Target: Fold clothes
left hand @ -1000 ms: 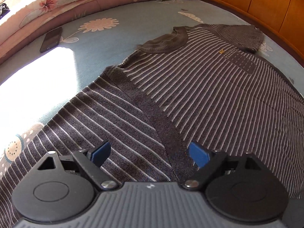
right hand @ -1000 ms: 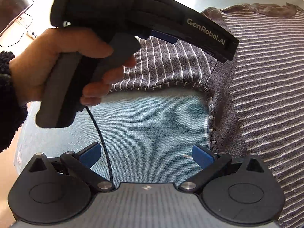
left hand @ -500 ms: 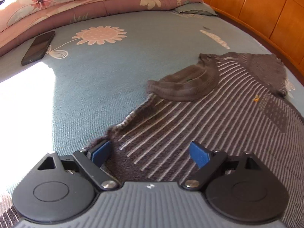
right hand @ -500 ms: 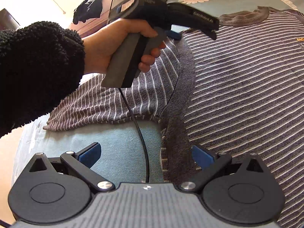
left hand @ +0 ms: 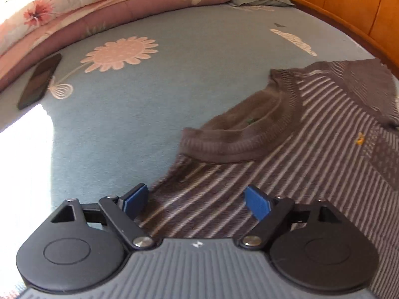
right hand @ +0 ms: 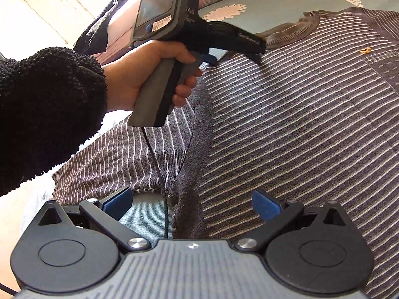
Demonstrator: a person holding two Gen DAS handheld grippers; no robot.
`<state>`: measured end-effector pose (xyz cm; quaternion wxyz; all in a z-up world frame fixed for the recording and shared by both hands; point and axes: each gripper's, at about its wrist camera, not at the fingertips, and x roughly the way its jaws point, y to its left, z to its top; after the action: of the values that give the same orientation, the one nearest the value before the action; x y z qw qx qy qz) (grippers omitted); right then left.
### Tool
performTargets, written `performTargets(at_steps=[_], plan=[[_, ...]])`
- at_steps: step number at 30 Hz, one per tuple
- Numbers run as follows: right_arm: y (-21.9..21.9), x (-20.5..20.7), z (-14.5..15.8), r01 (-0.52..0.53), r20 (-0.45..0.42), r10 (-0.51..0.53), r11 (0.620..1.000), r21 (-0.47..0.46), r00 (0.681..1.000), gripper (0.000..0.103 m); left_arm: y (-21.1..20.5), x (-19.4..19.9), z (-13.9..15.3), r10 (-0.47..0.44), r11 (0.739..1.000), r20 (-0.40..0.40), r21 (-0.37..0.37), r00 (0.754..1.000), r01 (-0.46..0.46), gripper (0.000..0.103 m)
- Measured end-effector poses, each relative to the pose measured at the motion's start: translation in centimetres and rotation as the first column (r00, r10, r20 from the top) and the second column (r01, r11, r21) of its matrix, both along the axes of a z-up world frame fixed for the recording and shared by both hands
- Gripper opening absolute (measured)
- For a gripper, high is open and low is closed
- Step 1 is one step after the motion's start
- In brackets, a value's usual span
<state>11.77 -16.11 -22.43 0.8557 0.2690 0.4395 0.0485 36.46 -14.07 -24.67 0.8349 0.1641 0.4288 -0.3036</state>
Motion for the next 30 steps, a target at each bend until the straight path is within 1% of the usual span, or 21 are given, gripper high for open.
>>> performTargets(at_steps=[1, 4, 8, 10, 13, 15, 19, 23, 25, 28, 29, 30], plan=[[-0.2, -0.1, -0.1, 0.007, 0.000, -0.007, 1.000, 0.002, 1.000, 0.103, 0.7, -0.1, 0.8, 0.016, 1.000, 0.012, -0.025, 1.000, -0.016, 0.082], [-0.7, -0.5, -0.2, 0.035, -0.014, -0.035, 0.999, 0.011, 0.999, 0.103, 2.7, -1.5, 3.3, -0.009, 0.998, 0.003, -0.056, 1.000, 0.009, 0.083], [-0.5, -0.8, 0.3, 0.032, -0.003, -0.032, 0.999, 0.039, 0.999, 0.103, 5.8, -4.5, 5.3, -0.037, 0.998, -0.047, -0.054, 0.998, 0.034, 0.083], [0.0, -0.8, 0.6, 0.010, 0.009, -0.011, 0.999, 0.040, 1.000, 0.103, 7.2, -6.3, 5.6, -0.038, 0.999, -0.050, -0.026, 0.998, 0.036, 0.083], [0.7, -1.1, 1.1, -0.014, 0.024, 0.013, 0.999, 0.035, 1.000, 0.103, 10.3, -8.3, 4.9, 0.060, 0.998, -0.025, -0.031, 0.998, -0.061, 0.083], [1.2, -1.4, 1.2, -0.028, 0.019, 0.028, 0.999, 0.034, 0.999, 0.103, 12.3, -9.6, 4.5, 0.128, 0.991, -0.009, -0.039, 0.992, -0.128, 0.083], [2.4, -2.5, 0.8, -0.065, 0.012, 0.065, 0.998, 0.007, 0.998, 0.103, 16.5, -12.2, 3.6, 0.262, 0.964, 0.023, -0.057, 0.965, -0.260, 0.083], [4.4, -3.2, 0.0, -0.086, -0.024, 0.086, 0.996, -0.032, 0.996, 0.103, 20.5, -13.3, 2.3, 0.393, 0.919, 0.064, -0.072, 0.917, -0.388, 0.082], [5.7, -3.3, -0.1, -0.089, -0.033, 0.087, 0.995, -0.041, 0.996, 0.103, 22.1, -13.8, 2.1, 0.420, 0.907, 0.113, -0.072, 0.901, -0.414, 0.082], [7.8, -3.2, 0.5, -0.103, -0.022, 0.101, 0.993, -0.062, 0.995, 0.103, 24.0, -14.8, 1.8, 0.439, 0.896, 0.215, -0.037, 0.872, -0.442, 0.082], [8.5, -3.1, 0.8, -0.110, -0.017, 0.109, 0.992, -0.066, 0.994, 0.103, 24.8, -15.0, 1.6, 0.443, 0.894, 0.216, -0.034, 0.870, -0.446, 0.082], [9.4, -2.9, 1.0, -0.121, -0.011, 0.120, 0.990, -0.069, 0.993, 0.103, 25.5, -15.1, 1.3, 0.444, 0.894, 0.201, -0.036, 0.873, -0.447, 0.082]])
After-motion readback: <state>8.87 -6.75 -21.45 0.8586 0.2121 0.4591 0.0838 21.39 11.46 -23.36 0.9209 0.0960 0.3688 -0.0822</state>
